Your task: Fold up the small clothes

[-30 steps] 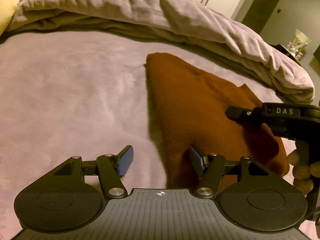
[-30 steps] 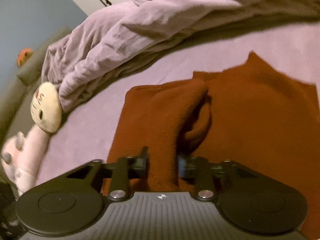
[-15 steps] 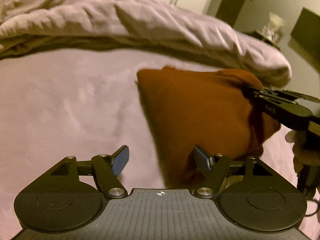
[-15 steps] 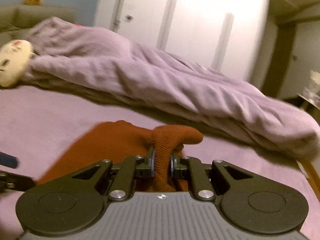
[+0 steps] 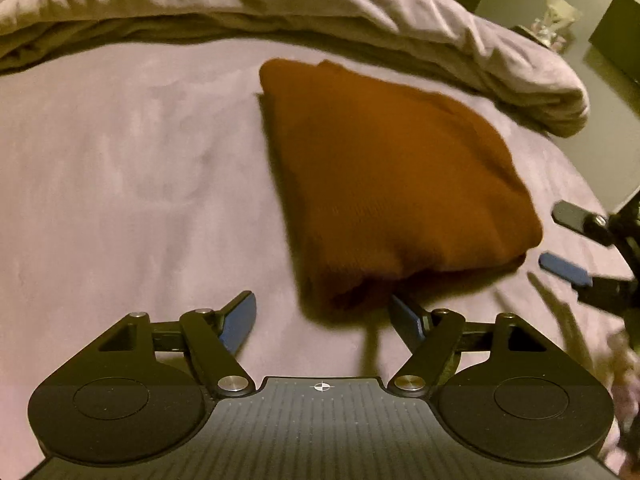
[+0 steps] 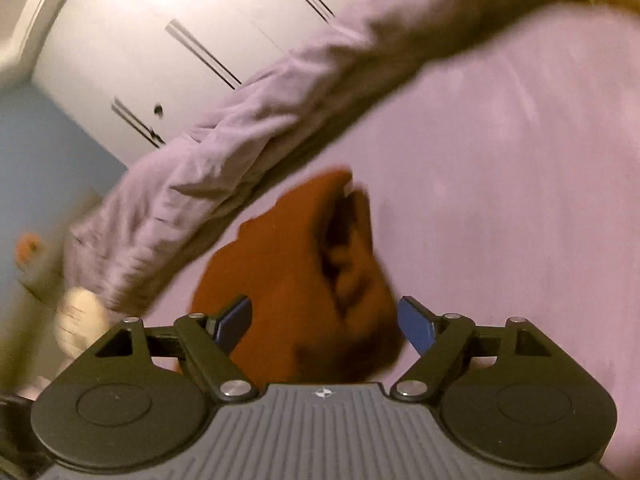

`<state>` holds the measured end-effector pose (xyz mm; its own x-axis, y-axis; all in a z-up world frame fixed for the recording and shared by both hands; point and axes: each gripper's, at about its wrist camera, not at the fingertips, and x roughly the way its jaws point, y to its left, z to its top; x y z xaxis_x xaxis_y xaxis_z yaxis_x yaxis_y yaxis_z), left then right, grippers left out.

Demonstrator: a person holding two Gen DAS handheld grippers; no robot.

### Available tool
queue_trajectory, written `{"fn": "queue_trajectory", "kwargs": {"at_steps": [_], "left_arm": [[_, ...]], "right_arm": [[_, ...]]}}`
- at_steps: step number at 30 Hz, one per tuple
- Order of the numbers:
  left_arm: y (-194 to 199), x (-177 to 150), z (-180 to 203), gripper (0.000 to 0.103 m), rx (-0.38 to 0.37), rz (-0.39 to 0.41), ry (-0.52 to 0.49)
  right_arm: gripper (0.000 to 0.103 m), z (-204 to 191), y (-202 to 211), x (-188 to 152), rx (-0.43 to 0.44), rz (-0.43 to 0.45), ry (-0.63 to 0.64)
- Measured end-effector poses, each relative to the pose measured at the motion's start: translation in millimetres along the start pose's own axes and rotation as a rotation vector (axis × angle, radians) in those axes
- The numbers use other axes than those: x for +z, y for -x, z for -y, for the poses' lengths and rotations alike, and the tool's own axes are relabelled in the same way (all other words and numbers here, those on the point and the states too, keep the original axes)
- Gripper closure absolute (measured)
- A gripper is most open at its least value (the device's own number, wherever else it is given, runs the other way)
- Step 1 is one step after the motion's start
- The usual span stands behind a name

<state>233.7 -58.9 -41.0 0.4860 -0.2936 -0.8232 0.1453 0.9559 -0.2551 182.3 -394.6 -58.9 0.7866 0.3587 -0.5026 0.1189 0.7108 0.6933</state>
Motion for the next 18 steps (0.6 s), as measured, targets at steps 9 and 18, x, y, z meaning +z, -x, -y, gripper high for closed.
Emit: {"fn": "queue_trajectory", "kwargs": {"at_steps": [9, 18], "left_arm": [[-2.9, 8.1, -3.3, 0.04, 0.039, 0.032, 0.096], [8.0, 7.1, -12.7, 0.076, -0.014, 0.084, 0.121]], "right_arm": [[0.063, -3.8, -20.6, -20.1, 0.032, -0.016, -0.091], [0.089, -18.8, -36.8, -17.4, 0.016, 0.009, -0.059]]}}
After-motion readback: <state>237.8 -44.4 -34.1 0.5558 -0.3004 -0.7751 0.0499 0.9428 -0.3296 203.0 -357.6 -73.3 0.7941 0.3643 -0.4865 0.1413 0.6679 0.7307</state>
